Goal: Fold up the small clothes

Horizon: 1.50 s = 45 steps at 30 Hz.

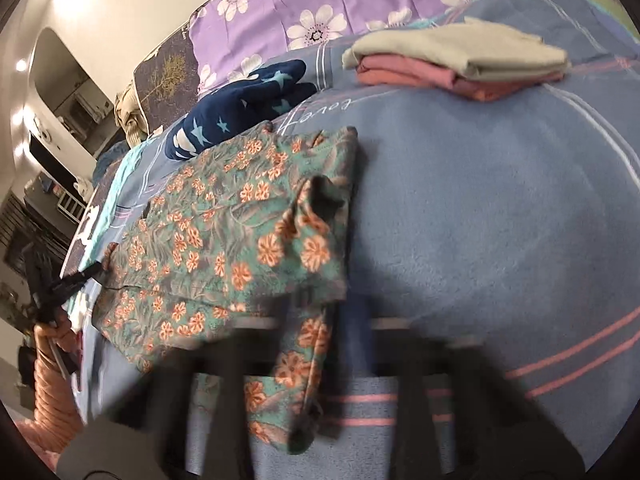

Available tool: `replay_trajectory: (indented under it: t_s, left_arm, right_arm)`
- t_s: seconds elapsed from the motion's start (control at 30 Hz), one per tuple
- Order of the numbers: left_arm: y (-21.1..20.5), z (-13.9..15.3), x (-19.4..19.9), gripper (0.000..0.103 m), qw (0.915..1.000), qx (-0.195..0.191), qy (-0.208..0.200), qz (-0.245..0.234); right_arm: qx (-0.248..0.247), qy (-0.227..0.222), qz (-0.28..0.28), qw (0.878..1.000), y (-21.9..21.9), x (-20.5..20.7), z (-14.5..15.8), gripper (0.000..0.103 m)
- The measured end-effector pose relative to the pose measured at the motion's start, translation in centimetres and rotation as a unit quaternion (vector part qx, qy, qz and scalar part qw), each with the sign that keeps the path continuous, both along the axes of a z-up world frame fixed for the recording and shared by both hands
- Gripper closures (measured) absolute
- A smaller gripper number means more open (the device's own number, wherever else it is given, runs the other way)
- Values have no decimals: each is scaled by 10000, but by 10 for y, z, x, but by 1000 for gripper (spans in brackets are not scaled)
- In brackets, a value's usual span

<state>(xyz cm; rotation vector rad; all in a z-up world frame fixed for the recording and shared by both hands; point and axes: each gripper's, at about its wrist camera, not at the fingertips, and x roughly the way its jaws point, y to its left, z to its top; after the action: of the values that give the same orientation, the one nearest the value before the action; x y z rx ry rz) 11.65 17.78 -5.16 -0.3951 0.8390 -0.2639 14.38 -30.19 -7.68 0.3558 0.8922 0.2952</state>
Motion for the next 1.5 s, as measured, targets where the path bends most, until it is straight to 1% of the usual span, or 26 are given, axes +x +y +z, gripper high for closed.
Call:
replay_trajectory:
  t_s: [0.13, 0.23, 0.3, 0.37, 0.4, 0.43, 0.47, 0.53, 0.57, 0.6, 0.63, 0.7, 0.77, 0.8, 0.9, 0.93, 0.97, 1.0, 1.03, 1.07, 1.13, 1.23, 1.3, 1.4, 1.47, 1.5]
  left_arm:
    - [6, 22, 2, 100, 9995, -94, -279, 82]
    - [8, 46, 25, 100, 9987, -43, -484, 136]
    - [8, 63, 54, 100, 9974, 283, -599, 297]
    - [7, 69, 92, 101, 9931, 807, -614, 586]
    - [9, 67, 105, 100, 9933, 804, -539, 627]
    - [13, 60, 125, 95, 9940, 738, -333, 737]
    - [18, 53, 135, 86, 9931, 725, -159, 904]
    - [22, 41, 144, 75, 9928, 647, -2, 1013]
    - [21, 37, 142, 66, 9936, 642, -32, 926]
    - [20, 33, 139, 60, 9941, 672, -65, 848]
    - [17, 26, 135, 51, 9947, 767, -98, 683]
    - [12, 14, 135, 45, 9943, 955, 8, 479]
    - [6, -2, 138, 45, 9945, 987, 251, 236]
    - [6, -9, 140, 45, 9951, 914, 352, 162]
    - [0, -24, 151, 46, 9956, 730, 582, 54]
    - [-2, -24, 153, 58, 9957, 749, 535, 60]
    - [-4, -23, 155, 89, 9965, 702, 458, -26]
    - [-6, -21, 157, 98, 9970, 614, 451, -95]
    - [-7, -18, 157, 98, 9974, 600, 398, -71]
    - [-10, -12, 153, 98, 9971, 715, 255, -52]
    - [-15, 2, 143, 98, 9959, 902, -63, -94]
    - [-14, 34, 126, 98, 9946, 833, -619, -85]
    - [-13, 51, 123, 98, 9918, 887, -915, -13]
    - [-12, 58, 139, 98, 9886, 1076, -1030, 205]
    - [-11, 46, 160, 97, 9888, 1196, -840, 301]
    - [-12, 35, 173, 97, 9889, 1310, -625, 325]
  right_arm:
    - [362, -453, 11, 9983, -3, 2, 34, 98]
    - [691, -619, -18, 9957, -3, 30, 59, 98]
    - [648, -706, -196, 9952, -2, 60, 73, 98]
    - [370, -706, -524, 9954, 2, 98, 77, 95]
    - [141, -612, -779, 9950, 3, 117, 73, 92]
    - [-37, -494, -961, 9941, 3, 129, 68, 85]
    - [-199, -352, -1118, 9929, 5, 138, 63, 83]
    - [-125, -209, -1064, 9940, 7, 143, 51, 81]
    - [-67, -202, -932, 9954, 9, 141, 46, 75]
    - [-102, -219, -771, 9967, 12, 136, 40, 69]
    - [-182, -218, -686, 9972, 14, 134, 36, 60]
    - [-399, -118, -460, 9981, 16, 132, 23, 58]
    - [-398, 22, -340, 9986, 15, 137, 13, 58]
    - [-302, 172, -278, 9990, 16, 143, 7, 58]
    - [-94, 302, -190, 9993, 18, 153, -3, 55]
    - [-85, 311, -154, 9994, 19, 156, -5, 54]
    - [-97, 315, -102, 9994, 20, 158, -6, 63]
    - [-153, 315, -27, 9994, 23, 160, -7, 75]
    - [-204, 308, 29, 9993, 26, 160, -6, 95]
    - [-281, 182, -36, 9994, 27, 156, -1, 95]
    - [-303, -344, -82, 9989, 27, 138, 24, 95]
    - [-147, -919, -71, 9956, 27, 122, 56, 95]
    - [-197, -1155, -154, 9930, 27, 123, 73, 95]
    - [-397, -1106, -326, 9925, 31, 148, 73, 95]
    - [-484, -815, -402, 9947, 36, 178, 55, 92]
    - [-549, -654, -434, 9954, 38, 189, 45, 90]
